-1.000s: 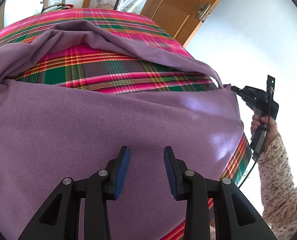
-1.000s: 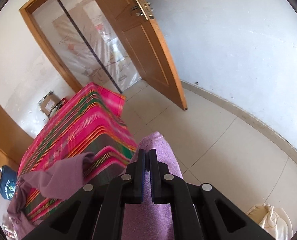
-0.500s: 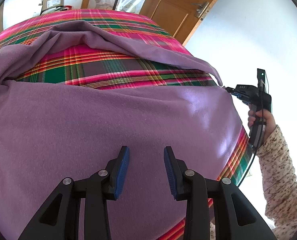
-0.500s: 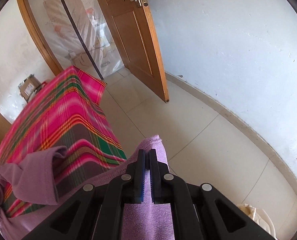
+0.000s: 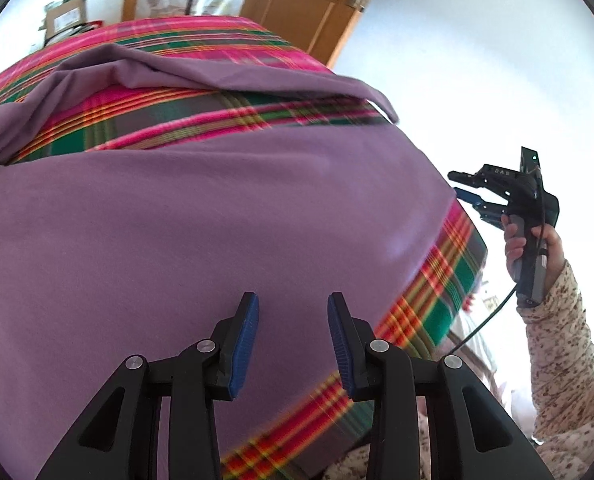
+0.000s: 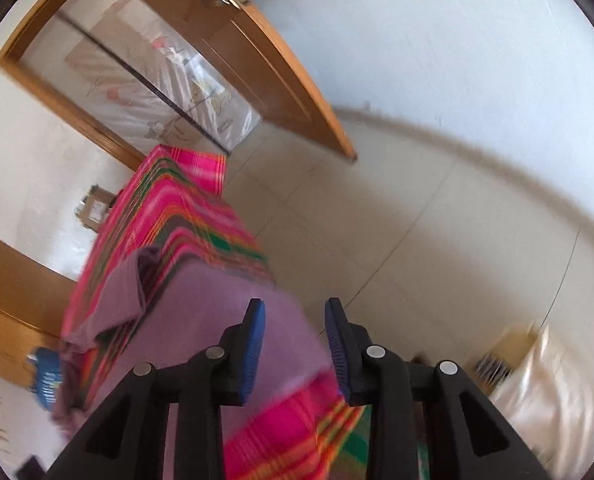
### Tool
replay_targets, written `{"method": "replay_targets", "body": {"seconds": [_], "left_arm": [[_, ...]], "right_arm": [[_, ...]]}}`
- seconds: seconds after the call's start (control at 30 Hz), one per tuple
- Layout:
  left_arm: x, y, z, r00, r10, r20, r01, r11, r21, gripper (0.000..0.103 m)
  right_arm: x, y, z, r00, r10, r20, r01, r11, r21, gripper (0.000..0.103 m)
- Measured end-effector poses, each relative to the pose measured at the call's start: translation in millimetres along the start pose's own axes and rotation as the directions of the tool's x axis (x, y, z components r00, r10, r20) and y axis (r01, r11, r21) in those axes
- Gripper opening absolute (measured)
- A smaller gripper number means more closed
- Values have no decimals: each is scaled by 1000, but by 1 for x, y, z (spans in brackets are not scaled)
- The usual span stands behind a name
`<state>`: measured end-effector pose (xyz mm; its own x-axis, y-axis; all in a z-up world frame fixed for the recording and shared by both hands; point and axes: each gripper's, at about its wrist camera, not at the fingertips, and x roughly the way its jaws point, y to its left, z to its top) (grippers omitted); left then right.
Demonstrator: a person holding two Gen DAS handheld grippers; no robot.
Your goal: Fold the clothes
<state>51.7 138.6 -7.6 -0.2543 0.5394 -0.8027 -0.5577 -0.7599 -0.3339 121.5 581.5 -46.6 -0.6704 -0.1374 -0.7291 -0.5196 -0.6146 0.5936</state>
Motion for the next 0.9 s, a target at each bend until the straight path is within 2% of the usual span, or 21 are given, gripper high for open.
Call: {"method": "replay_targets", "body": {"seconds": [0.2,0.37,0.5,0.57,0.67,0.8,0.9], "left_arm": [[0,-22,-9,999,43,-10,-42,996,81,37],[7,-39,-12,998,58,-26,-53,987,153,37],[10,-48,-15,997,77,-28,-70,978,196,38],[10,-49,-17,997,72,-29,-64,976,206,45],[10,-51,-16,997,76,-30,-68,977,202,47],[11,-52,-15,996,86,-32,-78,976,202,47],[13,-55,-13,994,102,-30,-93,974,209,48]], "right_arm": [[-1,-30,-17,988,148,-44,-140,977,161,33],[9,-31,-27,963,256,-90,-228,943,242,33],[14,-29,-27,957,275,-90,-243,933,264,33],[18,-30,-25,950,296,-98,-258,923,286,33],[24,-33,-23,937,331,-110,-280,902,328,33],[24,-27,-21,942,317,-110,-270,910,316,33],[22,-20,-19,946,309,-99,-272,921,279,22]]}}
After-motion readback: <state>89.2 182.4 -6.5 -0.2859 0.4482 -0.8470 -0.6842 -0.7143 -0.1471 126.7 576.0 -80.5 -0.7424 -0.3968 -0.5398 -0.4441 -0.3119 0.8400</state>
